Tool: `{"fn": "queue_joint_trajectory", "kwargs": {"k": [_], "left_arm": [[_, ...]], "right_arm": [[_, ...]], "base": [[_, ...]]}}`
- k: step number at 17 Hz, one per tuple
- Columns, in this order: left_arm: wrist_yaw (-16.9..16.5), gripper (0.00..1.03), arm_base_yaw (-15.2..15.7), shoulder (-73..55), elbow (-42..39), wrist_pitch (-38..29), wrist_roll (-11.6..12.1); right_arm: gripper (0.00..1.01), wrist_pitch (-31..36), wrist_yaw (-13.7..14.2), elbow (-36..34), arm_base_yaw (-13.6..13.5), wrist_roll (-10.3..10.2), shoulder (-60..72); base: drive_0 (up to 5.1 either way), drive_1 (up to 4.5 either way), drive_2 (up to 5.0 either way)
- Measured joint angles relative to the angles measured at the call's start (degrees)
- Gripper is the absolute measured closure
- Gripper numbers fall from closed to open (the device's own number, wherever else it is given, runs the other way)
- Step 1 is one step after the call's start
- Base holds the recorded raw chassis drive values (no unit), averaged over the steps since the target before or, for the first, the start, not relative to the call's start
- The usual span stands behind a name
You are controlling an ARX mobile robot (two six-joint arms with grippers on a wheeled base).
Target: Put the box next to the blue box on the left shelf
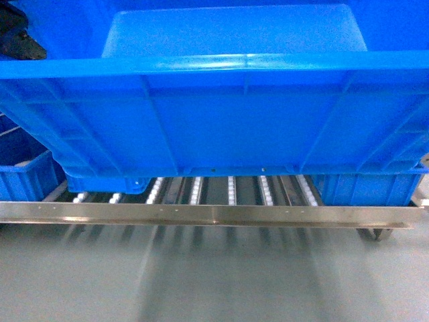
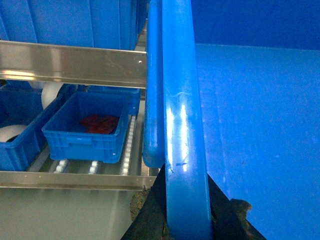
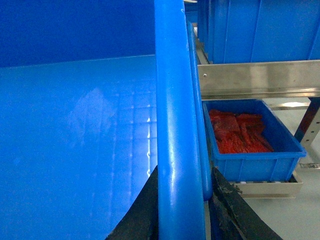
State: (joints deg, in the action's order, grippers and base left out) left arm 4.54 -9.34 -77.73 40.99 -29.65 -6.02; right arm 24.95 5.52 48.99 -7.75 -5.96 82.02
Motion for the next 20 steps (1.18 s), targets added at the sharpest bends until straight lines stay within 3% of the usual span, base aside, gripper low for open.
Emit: {"fn": "queue_joint_trajectory", "kwargs": {"k": [20], "left_arm": [[-0.04,0.95,0.00,0.00,0.02,0.00,-0.02]], "right_arm": [[0.82,0.00,0.02,0.00,0.02,0.00,0.00]], "base": [[0.0,0.00,0.0]]}}
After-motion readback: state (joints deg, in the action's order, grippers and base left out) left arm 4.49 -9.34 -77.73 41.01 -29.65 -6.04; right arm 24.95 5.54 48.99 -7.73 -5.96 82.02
